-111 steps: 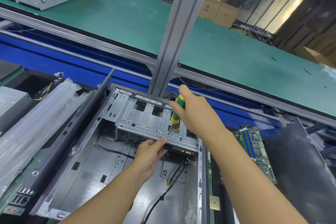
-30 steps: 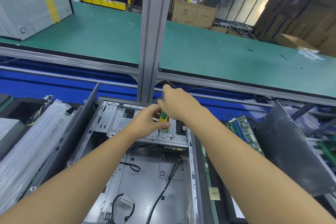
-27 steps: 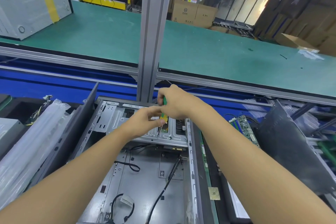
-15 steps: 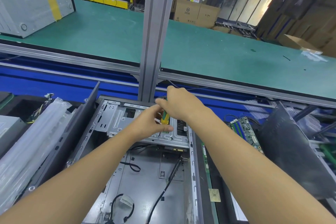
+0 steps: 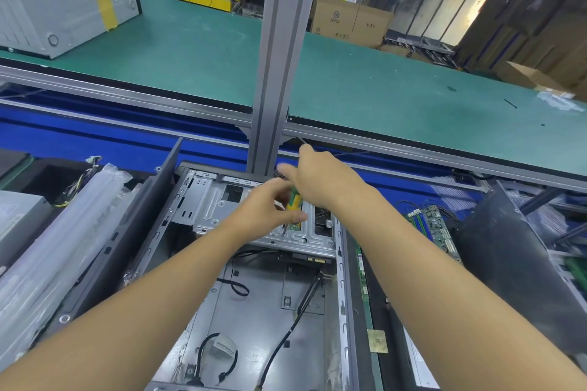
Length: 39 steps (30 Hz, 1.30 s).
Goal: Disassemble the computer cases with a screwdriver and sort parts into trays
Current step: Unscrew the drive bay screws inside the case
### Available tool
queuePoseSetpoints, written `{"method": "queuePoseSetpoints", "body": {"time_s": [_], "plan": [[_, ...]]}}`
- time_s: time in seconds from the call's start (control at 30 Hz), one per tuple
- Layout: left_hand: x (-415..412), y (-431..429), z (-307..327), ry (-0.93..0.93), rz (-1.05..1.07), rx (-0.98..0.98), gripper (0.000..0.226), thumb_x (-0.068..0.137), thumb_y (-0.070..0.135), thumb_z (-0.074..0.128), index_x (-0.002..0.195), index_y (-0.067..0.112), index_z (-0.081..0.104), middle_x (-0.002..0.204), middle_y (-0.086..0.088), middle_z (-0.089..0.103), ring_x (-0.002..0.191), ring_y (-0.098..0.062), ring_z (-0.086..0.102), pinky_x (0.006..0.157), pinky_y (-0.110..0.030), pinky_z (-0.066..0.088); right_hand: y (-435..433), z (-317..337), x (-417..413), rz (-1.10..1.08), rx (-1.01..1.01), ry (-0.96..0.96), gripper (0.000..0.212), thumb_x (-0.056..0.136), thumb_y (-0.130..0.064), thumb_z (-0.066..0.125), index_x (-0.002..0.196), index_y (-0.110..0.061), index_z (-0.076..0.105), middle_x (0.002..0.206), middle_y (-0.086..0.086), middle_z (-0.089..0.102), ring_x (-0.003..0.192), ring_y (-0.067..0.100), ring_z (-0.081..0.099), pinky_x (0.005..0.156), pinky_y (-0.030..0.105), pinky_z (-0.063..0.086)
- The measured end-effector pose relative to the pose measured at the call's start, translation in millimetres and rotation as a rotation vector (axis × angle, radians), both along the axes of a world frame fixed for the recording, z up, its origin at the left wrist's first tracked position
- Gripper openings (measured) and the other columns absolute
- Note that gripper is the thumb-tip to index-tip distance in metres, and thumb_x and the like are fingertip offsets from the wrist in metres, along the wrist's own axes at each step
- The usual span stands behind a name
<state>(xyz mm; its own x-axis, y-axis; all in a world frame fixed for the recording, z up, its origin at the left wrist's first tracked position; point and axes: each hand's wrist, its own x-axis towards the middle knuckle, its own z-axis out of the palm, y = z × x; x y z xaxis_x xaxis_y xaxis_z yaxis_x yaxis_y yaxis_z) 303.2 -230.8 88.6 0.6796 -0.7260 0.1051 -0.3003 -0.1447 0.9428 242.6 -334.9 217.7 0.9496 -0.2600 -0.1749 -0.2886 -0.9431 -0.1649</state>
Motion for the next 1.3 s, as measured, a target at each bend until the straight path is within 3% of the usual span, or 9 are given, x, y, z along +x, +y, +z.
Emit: {"method": "queuePoseSetpoints", "body": {"time_s": [0.1, 0.2, 0.33, 0.43, 0.6, 0.73, 0.93, 1.1, 1.3], "plan": [[4, 8, 0, 0.101, -0.101, -0.033, 0.037, 0.085, 0.017, 0.078, 0.12, 0.021, 0.069, 0.122, 0.005, 0.064, 0.112, -0.008, 0.062, 0.092, -0.024, 0.054, -4, 2, 0, 0.032, 0.025, -0.007, 0.021, 0.101, -0.02, 0.049, 0.12, -0.012, 0.047, 0.108, 0.008, 0.052, 0.089, 0.024, 0.053, 0.061, 0.032, 0.038], [9, 16, -3, 0.18, -0.063, -0.032, 0.03, 0.088, 0.006, 0.073, 0.116, 0.016, 0.07, 0.111, 0.002, 0.074, 0.107, -0.011, 0.068, 0.097, -0.029, 0.053, -7, 7, 0, 0.118, 0.075, 0.087, 0.031, 0.092, -0.007, 0.054, 0.12, -0.021, 0.05, 0.124, 0.005, 0.044, 0.117, 0.026, 0.038, 0.084, 0.04, 0.042], [6, 9, -1, 0.152, 0.002, -0.063, 0.027, 0.081, 0.007, 0.081, 0.1, 0.023, 0.068, 0.097, -0.007, 0.072, 0.095, -0.028, 0.068, 0.089, -0.039, 0.056, -7, 2, -3, 0.091, 0.138, 0.069, 0.03, 0.095, -0.037, 0.059, 0.119, -0.023, 0.049, 0.128, 0.003, 0.036, 0.118, 0.025, 0.038, 0.093, 0.046, 0.046], [2, 2, -1, 0.049, 0.003, -0.016, 0.026, 0.079, 0.018, 0.083, 0.093, 0.035, 0.069, 0.095, -0.001, 0.069, 0.088, -0.018, 0.067, 0.08, -0.032, 0.056, -5, -5, -4, -0.062, 0.076, -0.002, 0.06, 0.096, -0.065, 0.043, 0.13, -0.015, 0.042, 0.133, 0.011, 0.04, 0.114, 0.035, 0.05, 0.087, 0.05, 0.049], [5, 7, -5, 0.072, -0.072, 0.028, 0.032, 0.079, 0.023, 0.084, 0.107, 0.028, 0.069, 0.101, 0.003, 0.07, 0.095, -0.013, 0.067, 0.084, -0.03, 0.057, -4, -12, -2, 0.046, 0.064, -0.084, 0.019, 0.102, -0.026, 0.048, 0.116, -0.014, 0.049, 0.118, 0.011, 0.054, 0.098, 0.027, 0.052, 0.075, 0.037, 0.041], [11, 17, -10, 0.118, -0.056, 0.043, 0.027, 0.085, 0.015, 0.078, 0.108, 0.028, 0.072, 0.1, 0.003, 0.074, 0.096, -0.014, 0.068, 0.085, -0.029, 0.054, -9, -4, 0, 0.101, 0.205, 0.022, 0.027, 0.09, -0.012, 0.06, 0.11, -0.026, 0.05, 0.117, -0.001, 0.037, 0.108, 0.022, 0.036, 0.082, 0.036, 0.038], [7, 8, -15, 0.061, 0.064, 0.036, 0.019, 0.076, 0.014, 0.085, 0.088, 0.019, 0.072, 0.069, 0.018, 0.067, 0.066, 0.004, 0.059, 0.065, -0.01, 0.045, -4, -15, -3, 0.033, -0.033, -0.09, 0.049, 0.097, -0.059, 0.047, 0.121, -0.017, 0.046, 0.111, 0.001, 0.043, 0.1, 0.029, 0.052, 0.073, 0.04, 0.042], [8, 20, -24, -0.254, -0.047, 0.392, 0.028, 0.076, 0.03, 0.085, 0.098, 0.03, 0.068, 0.087, 0.016, 0.065, 0.072, 0.002, 0.057, 0.064, -0.009, 0.041, -9, -20, -6, 0.06, 0.023, -0.191, 0.016, 0.099, -0.022, 0.054, 0.11, -0.011, 0.052, 0.11, 0.008, 0.055, 0.092, 0.027, 0.052, 0.072, 0.035, 0.039], [3, 10, -22, -0.453, -0.076, 0.541, 0.025, 0.083, 0.034, 0.079, 0.102, 0.019, 0.077, 0.092, 0.009, 0.059, 0.081, -0.008, 0.057, 0.074, -0.019, 0.044, -19, -16, -15, 0.041, 0.169, -0.197, 0.014, 0.091, -0.018, 0.061, 0.1, -0.02, 0.05, 0.09, -0.008, 0.044, 0.086, 0.017, 0.045, 0.057, 0.021, 0.03]]}}
